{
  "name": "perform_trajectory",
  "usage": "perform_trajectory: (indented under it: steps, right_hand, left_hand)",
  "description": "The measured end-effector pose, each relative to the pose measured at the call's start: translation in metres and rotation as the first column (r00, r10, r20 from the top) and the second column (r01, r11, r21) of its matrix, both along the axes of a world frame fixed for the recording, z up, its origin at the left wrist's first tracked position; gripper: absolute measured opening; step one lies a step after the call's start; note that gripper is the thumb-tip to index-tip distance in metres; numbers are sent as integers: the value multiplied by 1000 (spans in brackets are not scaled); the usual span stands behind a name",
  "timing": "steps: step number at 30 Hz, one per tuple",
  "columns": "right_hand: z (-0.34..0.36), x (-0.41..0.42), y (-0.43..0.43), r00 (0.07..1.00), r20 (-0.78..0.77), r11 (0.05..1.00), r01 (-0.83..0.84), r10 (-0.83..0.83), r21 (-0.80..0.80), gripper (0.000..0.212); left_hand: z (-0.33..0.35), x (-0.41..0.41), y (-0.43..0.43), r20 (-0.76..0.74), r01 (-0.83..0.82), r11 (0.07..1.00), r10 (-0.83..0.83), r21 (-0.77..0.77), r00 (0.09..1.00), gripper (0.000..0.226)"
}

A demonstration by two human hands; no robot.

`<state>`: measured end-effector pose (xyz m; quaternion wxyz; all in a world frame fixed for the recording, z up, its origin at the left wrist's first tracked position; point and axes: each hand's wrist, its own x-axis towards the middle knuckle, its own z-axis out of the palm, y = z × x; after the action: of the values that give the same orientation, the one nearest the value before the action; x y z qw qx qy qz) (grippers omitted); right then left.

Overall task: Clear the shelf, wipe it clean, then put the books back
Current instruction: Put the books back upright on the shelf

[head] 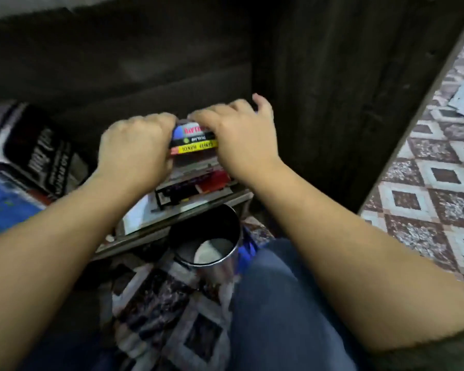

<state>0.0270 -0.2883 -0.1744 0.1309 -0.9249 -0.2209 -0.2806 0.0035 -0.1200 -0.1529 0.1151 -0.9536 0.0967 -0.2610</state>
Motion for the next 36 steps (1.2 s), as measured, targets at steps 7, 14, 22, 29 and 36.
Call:
perform_trajectory:
  steps: [7, 14, 22, 29, 36]
  right_hand:
    - [-54, 66, 30, 955, -297, 997, -19, -4, -73, 53]
    - [-54, 79, 41, 882, -470, 986, -55, -25, -157, 81]
    - [-59, 83, 36, 880, -474, 987, -63, -14, -146, 93]
    - [-69, 68, 58, 935, -333, 963, -195, 124, -188, 91]
    - [-69, 62, 81, 929, -343, 977, -186, 141, -101, 73]
  left_hand:
    - [-67, 50, 49, -213, 27, 998, -39, -60, 976, 51]
    - [-88, 50, 56, -408, -65, 933, -91, -353, 909, 88]
    - [-22, -10, 87, -4, -279, 922, 289, -267, 957, 70]
    - [-2, -39, 134, 24, -575, 722, 631, -384, 776, 60]
    - [0, -60, 154, 65, -461, 811, 515, -359, 855, 55]
